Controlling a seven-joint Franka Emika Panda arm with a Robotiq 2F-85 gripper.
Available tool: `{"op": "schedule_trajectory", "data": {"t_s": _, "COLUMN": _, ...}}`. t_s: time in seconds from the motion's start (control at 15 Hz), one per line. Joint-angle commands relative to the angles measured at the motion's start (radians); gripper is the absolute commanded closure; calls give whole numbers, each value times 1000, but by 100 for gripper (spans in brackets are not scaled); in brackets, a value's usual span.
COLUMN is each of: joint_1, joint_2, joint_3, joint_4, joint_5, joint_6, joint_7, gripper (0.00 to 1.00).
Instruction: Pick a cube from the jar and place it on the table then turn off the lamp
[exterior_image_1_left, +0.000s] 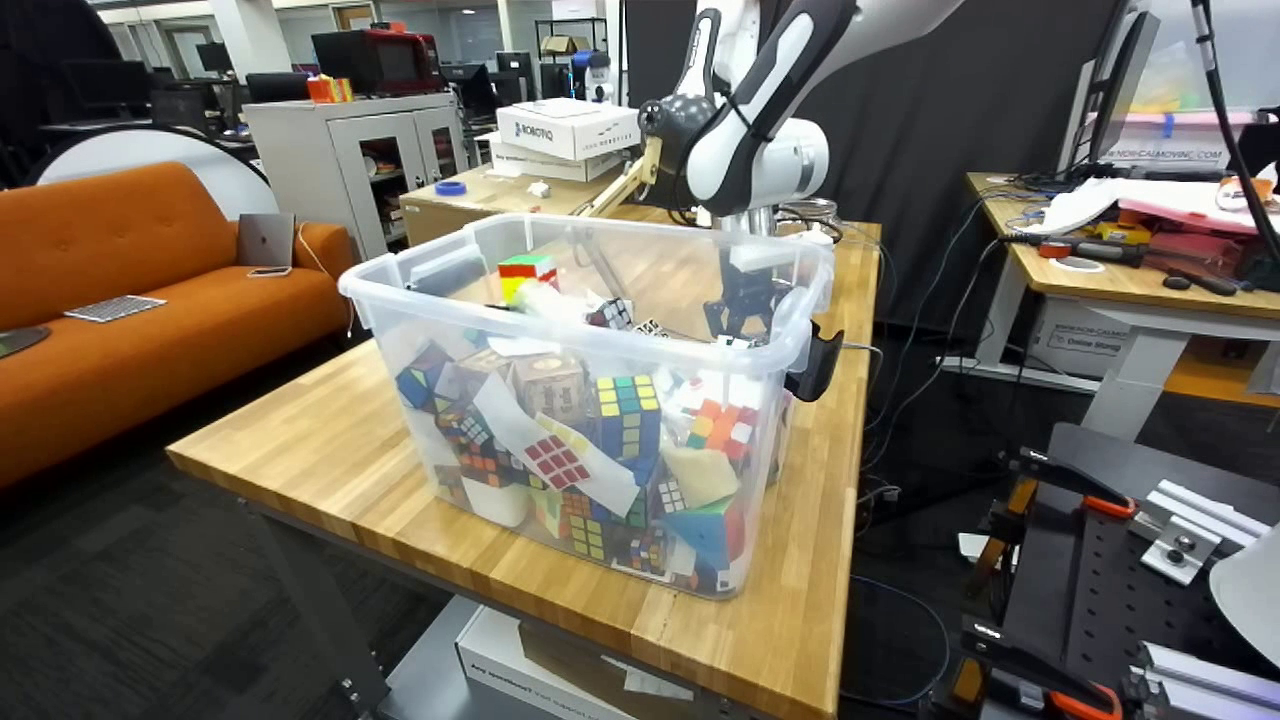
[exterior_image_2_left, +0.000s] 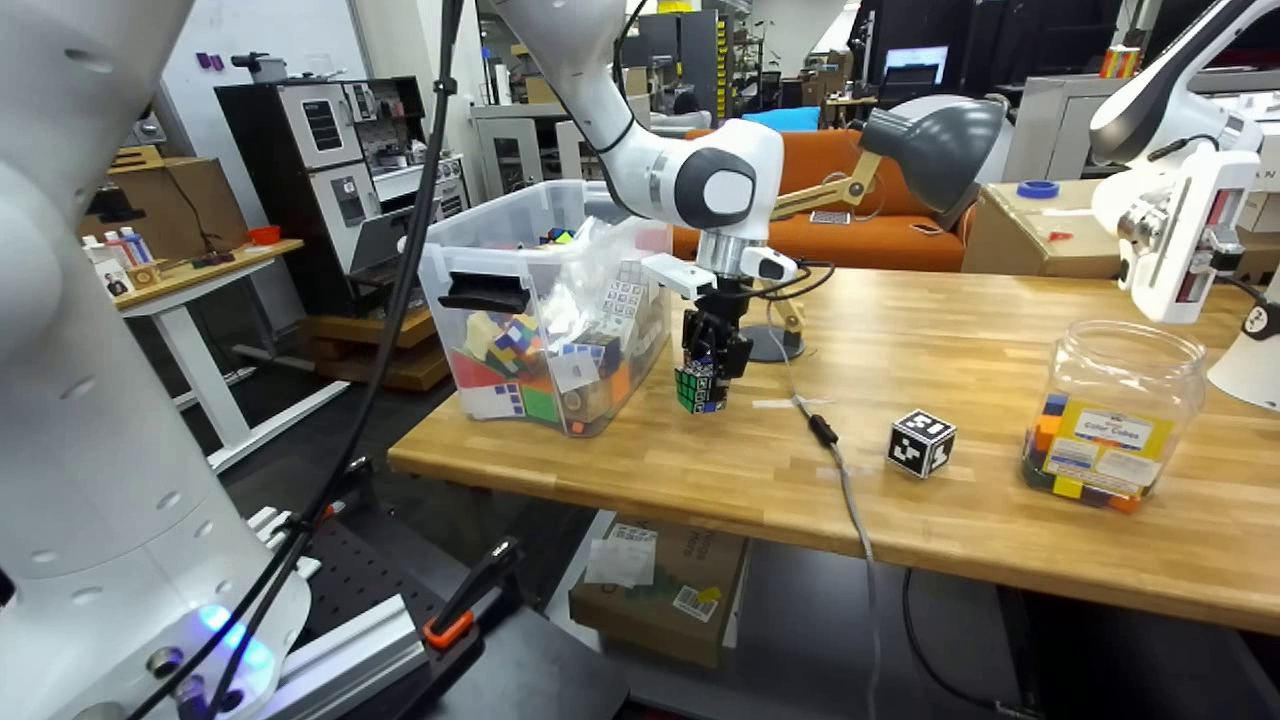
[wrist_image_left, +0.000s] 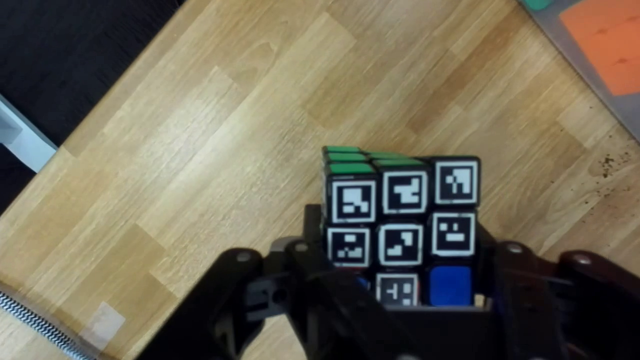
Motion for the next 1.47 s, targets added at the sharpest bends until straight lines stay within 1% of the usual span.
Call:
{"op": "schedule_trajectory", "data": {"t_s": 0.0, "joint_1": -8, "joint_2": 76, "joint_3": 6, "joint_4": 92, "joint_5": 7, "joint_6": -39, "joint_7": 4, "gripper": 63}}
{"op": "schedule_trajectory", "data": {"t_s": 0.2, "joint_1": -8, "joint_2": 121, "joint_3": 9, "joint_4": 134, "joint_5": 9, "joint_6": -42, "joint_7": 3, "gripper": 63}}
{"op": "schedule_trajectory", "data": {"t_s": 0.33, "joint_1": -14, "joint_2": 129, "joint_3": 12, "joint_4": 150, "joint_5": 15, "joint_6": -50, "joint_7": 0, "gripper": 63}}
{"op": "schedule_trajectory", "data": {"t_s": 0.4, "joint_1": -16, "joint_2": 126, "joint_3": 13, "joint_4": 154, "joint_5": 17, "joint_6": -58, "joint_7": 1, "gripper": 13}}
{"op": "schedule_trajectory", "data": {"t_s": 0.47, "joint_1": -18, "joint_2": 121, "joint_3": 13, "joint_4": 151, "joint_5": 17, "joint_6": -57, "joint_7": -5, "gripper": 12}}
{"op": "schedule_trajectory", "data": {"t_s": 0.6, "joint_1": -21, "joint_2": 103, "joint_3": 16, "joint_4": 144, "joint_5": 17, "joint_6": -62, "joint_7": -16, "gripper": 2}}
{"op": "schedule_trajectory", "data": {"t_s": 0.67, "joint_1": -21, "joint_2": 90, "joint_3": 15, "joint_4": 137, "joint_5": 15, "joint_6": -63, "joint_7": -20, "gripper": 0}}
{"op": "schedule_trajectory", "data": {"t_s": 0.8, "joint_1": -21, "joint_2": 67, "joint_3": 14, "joint_4": 123, "joint_5": 16, "joint_6": -66, "joint_7": -20, "gripper": 0}}
{"op": "schedule_trajectory", "data": {"t_s": 1.0, "joint_1": -1, "joint_2": 11, "joint_3": -18, "joint_4": 79, "joint_5": -4, "joint_6": -42, "joint_7": 24, "gripper": 0}}
{"op": "schedule_trajectory", "data": {"t_s": 1.4, "joint_1": 14, "joint_2": -163, "joint_3": -60, "joint_4": -44, "joint_5": -27, "joint_6": 5, "joint_7": 80, "gripper": 0}}
